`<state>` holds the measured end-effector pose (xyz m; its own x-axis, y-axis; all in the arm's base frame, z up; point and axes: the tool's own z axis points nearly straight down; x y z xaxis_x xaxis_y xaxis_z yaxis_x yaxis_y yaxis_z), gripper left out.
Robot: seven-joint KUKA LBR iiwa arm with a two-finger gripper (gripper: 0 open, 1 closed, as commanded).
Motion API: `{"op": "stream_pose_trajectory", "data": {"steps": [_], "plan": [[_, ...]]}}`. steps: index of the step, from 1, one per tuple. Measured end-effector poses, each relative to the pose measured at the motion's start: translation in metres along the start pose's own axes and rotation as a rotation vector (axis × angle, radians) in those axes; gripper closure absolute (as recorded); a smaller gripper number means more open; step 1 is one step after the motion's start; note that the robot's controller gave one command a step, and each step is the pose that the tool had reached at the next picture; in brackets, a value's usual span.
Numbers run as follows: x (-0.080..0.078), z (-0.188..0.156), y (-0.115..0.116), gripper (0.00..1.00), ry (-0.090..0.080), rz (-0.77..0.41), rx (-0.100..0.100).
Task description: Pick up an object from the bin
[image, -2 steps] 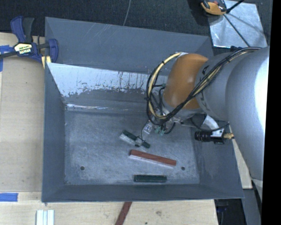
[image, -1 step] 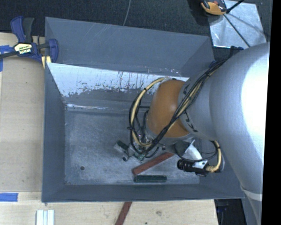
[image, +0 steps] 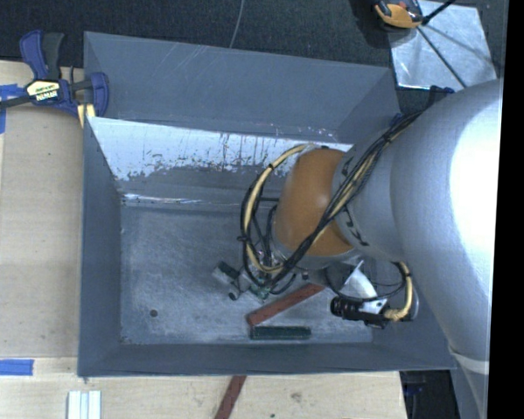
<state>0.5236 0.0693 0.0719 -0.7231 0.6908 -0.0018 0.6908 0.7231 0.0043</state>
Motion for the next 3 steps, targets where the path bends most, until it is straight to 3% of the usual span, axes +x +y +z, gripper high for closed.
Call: {"op": "stream_pose_trajectory", "data": {"steps": [1, 2, 3], "plan": [[0.0, -0.185, 0.0243, 1.0, -0.005, -0.007, -0.004], [0.0008, -0.1805, 0.0226, 0.0, 0.0, -0.008, 0.004], [0.0009, -0.1805, 0.0226, 0.0, 0.001, -0.008, 0.004]]}}
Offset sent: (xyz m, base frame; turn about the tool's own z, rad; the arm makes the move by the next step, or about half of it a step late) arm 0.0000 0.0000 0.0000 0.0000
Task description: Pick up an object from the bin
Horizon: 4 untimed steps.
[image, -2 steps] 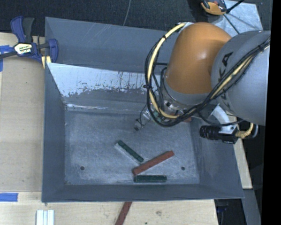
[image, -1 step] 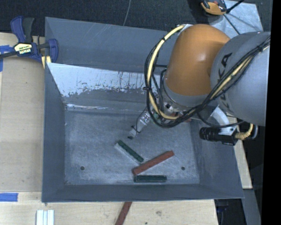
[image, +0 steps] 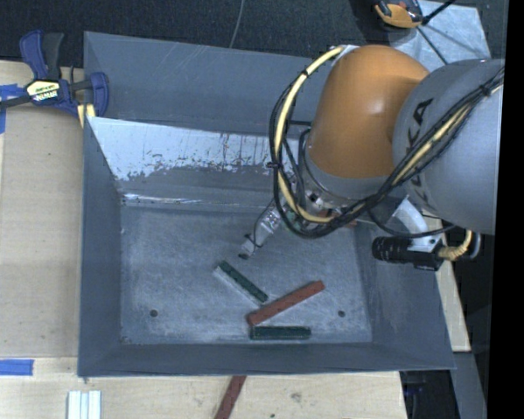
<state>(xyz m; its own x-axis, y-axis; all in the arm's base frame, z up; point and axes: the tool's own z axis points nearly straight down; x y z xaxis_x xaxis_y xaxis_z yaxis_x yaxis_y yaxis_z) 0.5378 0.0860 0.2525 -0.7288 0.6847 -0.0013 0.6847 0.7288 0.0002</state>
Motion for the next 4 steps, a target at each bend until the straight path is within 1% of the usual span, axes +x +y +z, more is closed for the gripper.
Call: {"op": "stream_pose_trajectory", "data": {"steps": [1, 2, 3, 4], "plan": [[0.002, 0.054, -0.003, 0.0, -0.004, -0.019, -0.006], [-0.005, 0.13, -0.013, 0.0, -0.003, 0.044, -0.004], [0.008, 0.174, -0.008, 1.0, 0.001, -0.075, 0.0], [0.008, 0.173, -0.008, 1.0, 0.0, -0.075, 0.0]]}}
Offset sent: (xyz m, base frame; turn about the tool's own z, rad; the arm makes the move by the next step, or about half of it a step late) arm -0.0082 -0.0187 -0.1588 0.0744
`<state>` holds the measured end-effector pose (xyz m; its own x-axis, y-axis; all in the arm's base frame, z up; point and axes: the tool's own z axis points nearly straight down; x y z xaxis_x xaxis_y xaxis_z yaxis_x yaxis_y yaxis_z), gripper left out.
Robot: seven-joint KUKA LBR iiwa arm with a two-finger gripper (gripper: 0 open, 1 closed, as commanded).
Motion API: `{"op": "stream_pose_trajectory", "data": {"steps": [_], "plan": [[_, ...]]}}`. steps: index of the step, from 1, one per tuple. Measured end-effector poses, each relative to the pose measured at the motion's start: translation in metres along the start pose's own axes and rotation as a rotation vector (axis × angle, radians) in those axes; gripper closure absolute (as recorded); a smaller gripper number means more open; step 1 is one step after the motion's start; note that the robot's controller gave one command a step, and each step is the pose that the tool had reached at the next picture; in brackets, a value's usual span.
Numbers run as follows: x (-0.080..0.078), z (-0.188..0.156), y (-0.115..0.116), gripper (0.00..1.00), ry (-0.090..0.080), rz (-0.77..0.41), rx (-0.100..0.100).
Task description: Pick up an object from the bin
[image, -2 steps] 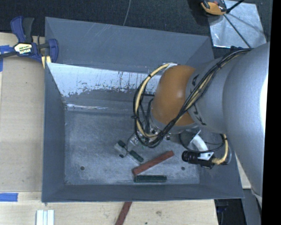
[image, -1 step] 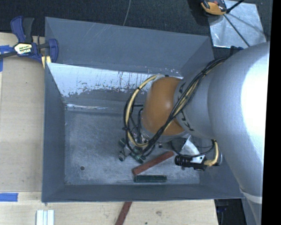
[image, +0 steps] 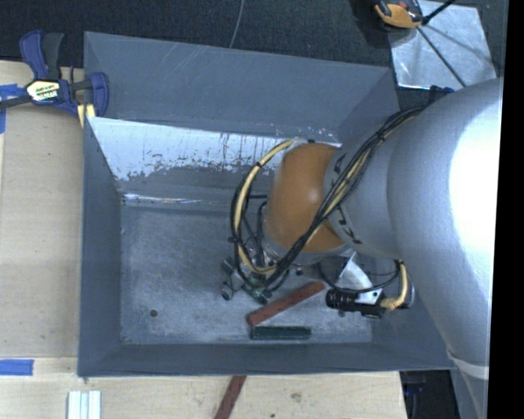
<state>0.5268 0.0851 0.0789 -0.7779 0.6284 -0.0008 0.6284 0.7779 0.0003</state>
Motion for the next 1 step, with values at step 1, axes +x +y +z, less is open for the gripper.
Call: {"op": "stream_pose_trajectory", "data": {"steps": [1], "plan": [[-0.0031, -0.0479, 0.0126, 1.0, 0.002, 0.005, 0.003]]}}
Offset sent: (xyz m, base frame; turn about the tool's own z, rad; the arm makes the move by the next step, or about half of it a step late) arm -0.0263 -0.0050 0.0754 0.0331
